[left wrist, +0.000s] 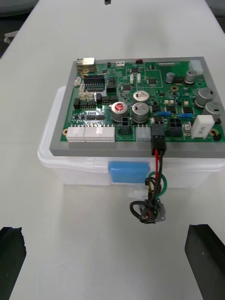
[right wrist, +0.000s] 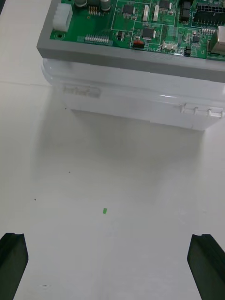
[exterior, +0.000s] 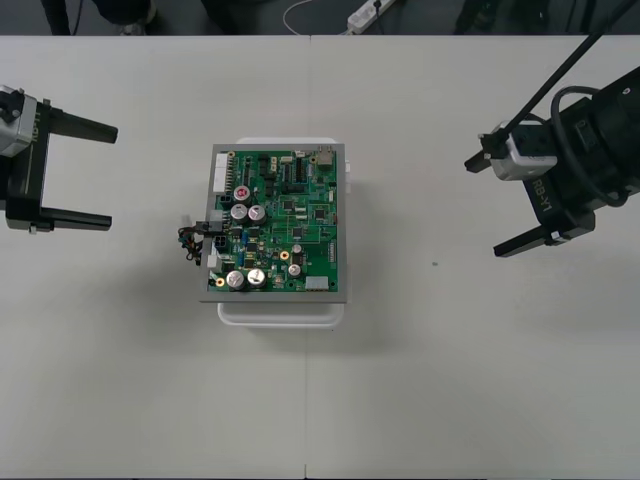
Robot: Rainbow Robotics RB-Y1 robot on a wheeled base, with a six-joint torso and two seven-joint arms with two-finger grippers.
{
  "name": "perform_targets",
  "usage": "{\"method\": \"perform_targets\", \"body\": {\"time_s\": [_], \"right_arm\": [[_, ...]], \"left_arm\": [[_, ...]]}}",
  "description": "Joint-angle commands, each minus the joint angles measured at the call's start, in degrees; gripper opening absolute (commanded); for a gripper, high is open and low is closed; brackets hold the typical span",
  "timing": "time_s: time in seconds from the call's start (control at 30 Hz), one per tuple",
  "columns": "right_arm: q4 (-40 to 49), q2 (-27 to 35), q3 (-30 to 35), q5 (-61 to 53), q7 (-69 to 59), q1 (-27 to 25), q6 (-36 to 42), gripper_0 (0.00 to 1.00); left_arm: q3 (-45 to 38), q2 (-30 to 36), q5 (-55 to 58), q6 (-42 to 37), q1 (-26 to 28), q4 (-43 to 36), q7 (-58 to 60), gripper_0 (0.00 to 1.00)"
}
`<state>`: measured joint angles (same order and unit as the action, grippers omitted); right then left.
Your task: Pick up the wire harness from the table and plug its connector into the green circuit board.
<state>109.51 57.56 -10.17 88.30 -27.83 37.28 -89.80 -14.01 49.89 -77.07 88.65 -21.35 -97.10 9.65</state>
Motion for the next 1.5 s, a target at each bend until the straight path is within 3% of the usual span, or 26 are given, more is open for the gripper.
{"method": "perform_targets", "body": {"time_s": [0.03,0.43,1.1,1.5], "right_arm": [[-1.66,2.55,1.91,0.47,4.54,0.07,-0.20,1.00],[-4.74,1.59,4.90,1.08,9.37,-0.28,-0.20,1.00],[-2.89,1.06,16.06,-2.87,-2.58,-9.07,-0.20,1.00],[-2.28,0.00,18.35,-4.54,-2.84,-14.25,-0.20,1.00]], "left_arm": [[-1.90,-1.73,-1.68,1.35,1.05,-3.19,1.07,1.00],[-5.86,-5.50,-1.59,1.35,0.96,-4.86,8.10,1.00],[-7.17,-6.30,-2.03,1.35,0.70,-6.62,9.86,1.00],[-2.87,-6.30,-2.29,1.35,-0.36,-6.62,10.03,1.00]]}}
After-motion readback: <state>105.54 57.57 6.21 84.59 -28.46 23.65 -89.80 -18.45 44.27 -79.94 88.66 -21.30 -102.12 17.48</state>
